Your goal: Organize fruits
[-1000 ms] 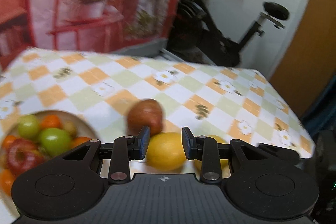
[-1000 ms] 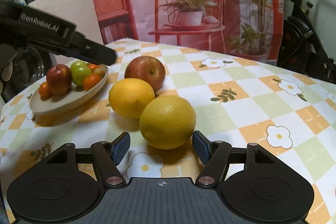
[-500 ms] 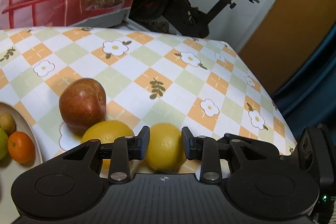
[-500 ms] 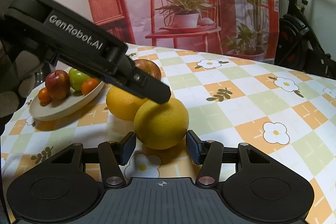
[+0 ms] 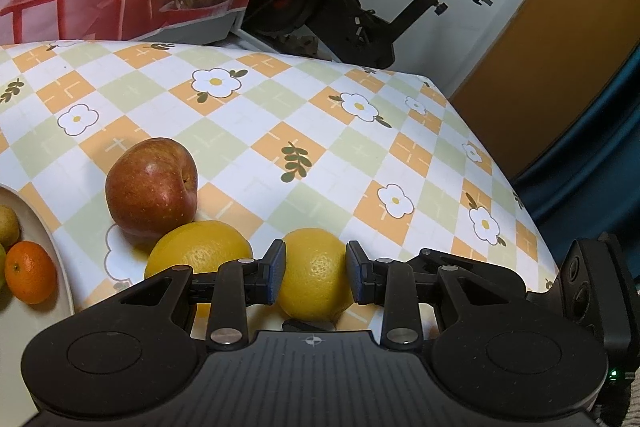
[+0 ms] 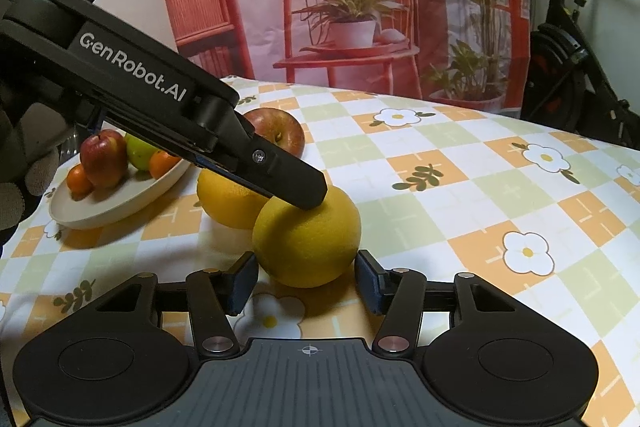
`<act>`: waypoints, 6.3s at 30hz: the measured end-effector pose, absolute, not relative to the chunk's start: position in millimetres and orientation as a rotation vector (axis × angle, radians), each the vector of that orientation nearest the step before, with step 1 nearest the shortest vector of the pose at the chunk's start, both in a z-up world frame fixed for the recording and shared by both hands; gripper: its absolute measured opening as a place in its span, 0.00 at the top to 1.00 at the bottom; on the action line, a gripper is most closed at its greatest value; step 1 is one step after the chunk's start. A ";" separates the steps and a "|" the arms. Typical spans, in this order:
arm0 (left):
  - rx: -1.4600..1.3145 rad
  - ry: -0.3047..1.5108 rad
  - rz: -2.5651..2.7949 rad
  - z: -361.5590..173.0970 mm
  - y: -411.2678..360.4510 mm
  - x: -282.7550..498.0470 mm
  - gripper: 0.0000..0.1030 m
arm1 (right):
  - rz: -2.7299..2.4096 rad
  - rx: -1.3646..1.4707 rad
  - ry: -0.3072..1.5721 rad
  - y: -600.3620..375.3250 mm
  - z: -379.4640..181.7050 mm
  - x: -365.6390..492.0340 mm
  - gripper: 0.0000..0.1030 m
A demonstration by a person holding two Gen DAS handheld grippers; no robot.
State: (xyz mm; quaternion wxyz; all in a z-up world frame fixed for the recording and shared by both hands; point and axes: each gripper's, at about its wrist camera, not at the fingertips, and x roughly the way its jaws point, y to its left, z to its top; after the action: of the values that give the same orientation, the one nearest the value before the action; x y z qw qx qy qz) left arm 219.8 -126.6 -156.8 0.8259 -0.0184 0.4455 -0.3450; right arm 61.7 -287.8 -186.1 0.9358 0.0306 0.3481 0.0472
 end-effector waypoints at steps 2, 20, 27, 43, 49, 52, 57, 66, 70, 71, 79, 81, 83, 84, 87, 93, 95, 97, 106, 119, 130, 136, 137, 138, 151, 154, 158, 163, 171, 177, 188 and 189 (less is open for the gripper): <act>-0.053 0.942 -0.739 -155.1 -124.6 217.8 0.67 | 0.095 0.061 0.701 -287.5 -184.4 58.1 0.52; -0.187 0.820 -0.613 -105.4 -30.1 186.5 0.67 | 0.286 -0.040 0.662 -213.7 -131.5 82.0 0.52; -0.205 0.834 -0.445 -105.4 33.4 174.1 0.68 | 0.465 -0.099 0.716 -139.3 -140.7 116.1 0.53; -0.247 0.889 -0.312 -121.9 93.9 171.1 0.68 | 0.594 -0.197 0.859 -68.4 -165.7 153.3 0.53; -0.224 0.900 -0.263 -129.1 102.3 167.8 0.68 | 0.605 -0.218 0.870 -56.4 -170.1 159.4 0.53; -0.236 0.895 -0.254 -127.4 107.0 169.0 0.68 | 0.615 -0.218 0.875 -53.3 -168.7 165.7 0.53; -0.231 0.896 -0.254 -126.8 106.3 169.4 0.68 | 0.621 -0.218 0.872 -53.8 -169.8 165.7 0.53; -0.163 0.864 -0.233 -126.6 99.6 162.9 0.68 | 0.626 -0.180 0.869 -59.8 -171.3 164.7 0.56; -0.175 0.857 -0.207 -125.3 102.0 162.7 0.68 | 0.624 -0.170 0.854 -58.5 -172.4 165.0 0.56; -0.177 0.855 -0.203 -125.1 102.8 163.1 0.68 | 0.620 -0.165 0.851 -57.8 -172.8 164.8 0.56; -0.173 0.851 -0.195 -124.9 102.1 162.9 0.67 | 0.603 -0.150 0.822 -67.8 -168.2 157.4 0.57; -0.166 0.846 -0.190 -125.0 101.3 162.0 0.67 | 0.586 -0.143 0.799 -77.5 -164.1 152.0 0.57; -0.151 0.839 -0.183 -124.9 99.3 160.3 0.66 | 0.561 -0.135 0.772 -90.2 -160.1 145.5 0.57; -0.145 0.836 -0.179 -124.8 98.5 159.6 0.66 | 0.543 -0.130 0.756 -98.2 -158.2 141.3 0.57; -0.138 0.830 -0.167 -124.3 96.4 158.5 0.66 | 0.483 -0.102 0.711 -123.7 -152.2 129.8 0.57; -0.145 0.830 -0.144 -123.7 94.3 157.5 0.66 | 0.343 -0.023 0.644 -178.9 -145.4 106.7 0.57; -0.156 0.833 -0.141 -123.9 93.3 157.9 0.66 | 0.308 -0.009 0.636 -194.4 -146.3 98.4 0.57; -0.155 0.834 -0.132 -123.2 90.3 158.1 0.66 | 0.277 -0.001 0.626 -207.1 -146.7 91.5 0.56; -0.090 0.807 -0.129 -117.5 65.1 162.7 0.66 | 0.193 0.020 0.603 -238.5 -153.4 78.7 0.48; -0.071 0.786 -0.206 -108.1 19.9 182.3 0.66 | 0.203 -0.013 0.645 -246.6 -175.7 97.5 0.40; -0.099 0.843 -0.397 -126.8 -49.4 212.6 0.66 | 0.216 -0.025 0.690 -240.3 -188.2 109.9 0.40; -0.106 0.890 -0.466 -146.2 -75.6 224.5 0.66 | 0.210 0.010 0.715 -244.7 -192.4 112.6 0.45; -0.101 0.893 -0.471 -147.6 -78.8 225.8 0.66 | 0.210 0.011 0.716 -245.1 -192.6 112.5 0.45; -0.100 0.898 -0.479 -148.6 -81.1 227.2 0.66 | 0.211 0.013 0.715 -245.2 -192.7 112.1 0.46; -0.097 0.930 -0.528 -152.0 -83.0 233.5 0.66 | 0.214 0.038 0.716 -248.9 -192.2 112.3 0.48; -0.094 0.927 -0.526 -151.8 -83.5 233.4 0.66 | 0.214 0.039 0.715 -249.0 -192.5 112.2 0.48; -0.094 0.926 -0.526 -151.9 -84.1 233.1 0.66 | 0.216 0.042 0.712 -249.7 -193.2 111.7 0.49; -0.091 0.928 -0.525 -151.3 -82.4 230.9 0.66 | 0.237 0.051 0.711 -250.8 -193.1 110.9 0.49; -0.087 0.932 -0.518 -148.1 -78.8 222.8 0.66 | 0.268 0.042 0.706 -248.5 -191.4 107.0 0.49; -0.093 0.947 -0.510 -147.8 -69.4 213.6 0.66 | 0.298 0.016 0.722 -239.7 -190.0 102.5 0.50; -0.128 0.914 -0.464 -132.7 -28.1 189.2 0.66 | 0.334 0.055 0.734 -202.0 -175.9 101.7 0.50; -0.139 0.911 -0.459 -131.2 -23.2 187.7 0.66 | 0.344 0.048 0.732 -197.6 -173.9 102.2 0.50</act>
State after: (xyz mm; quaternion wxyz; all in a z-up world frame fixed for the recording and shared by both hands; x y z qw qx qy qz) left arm 187.7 -23.2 -131.2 0.8705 -0.0664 0.4355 -0.2195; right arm 102.2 -197.6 -173.9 0.9191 0.0233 0.3560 0.1673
